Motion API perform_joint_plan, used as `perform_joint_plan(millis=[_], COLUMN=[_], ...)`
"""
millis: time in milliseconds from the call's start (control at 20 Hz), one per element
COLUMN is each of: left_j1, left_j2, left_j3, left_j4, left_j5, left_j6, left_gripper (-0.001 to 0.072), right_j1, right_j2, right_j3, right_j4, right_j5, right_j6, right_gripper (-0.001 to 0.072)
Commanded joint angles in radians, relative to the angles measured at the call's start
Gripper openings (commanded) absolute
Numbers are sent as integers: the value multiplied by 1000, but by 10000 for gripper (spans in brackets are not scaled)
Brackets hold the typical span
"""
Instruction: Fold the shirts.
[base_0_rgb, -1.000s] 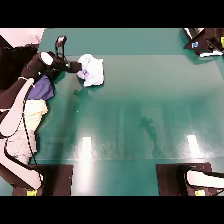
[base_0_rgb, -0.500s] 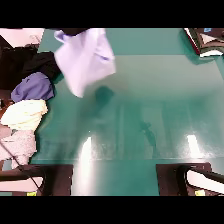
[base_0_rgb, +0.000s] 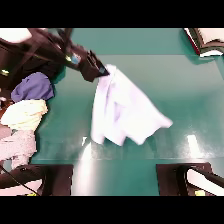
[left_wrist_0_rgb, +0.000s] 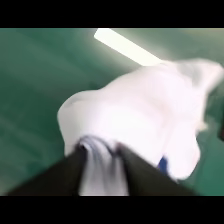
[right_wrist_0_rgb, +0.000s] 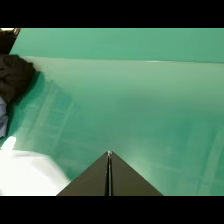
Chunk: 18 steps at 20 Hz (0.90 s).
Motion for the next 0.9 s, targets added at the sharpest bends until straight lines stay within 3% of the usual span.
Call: perform_joint_plan(millis=[0,100,300,550,850], left_j1=[60,158,346,474,682], left_j2=[-46,-51,-36,76,127], left_j3=[-137,-137,-239,-666,-813], left_j4=[167,162,138,110,101], left_j5=[120,50,-168,-80,29], left_j6=[-138,-177,-175,-129,-101], left_gripper=[506,506,506,506,506], right_j1=[-29,-28,9,105,187], right_j2=[19,17,-1,-56,-113], right_j3=[0,0,-1,0,0], right_j4=[0,1,0,0,-1], right_j5=[23,45,67,120,146], right_j6=[0,0,-5,-5,-5], right_gripper=[19,19,19,19,19])
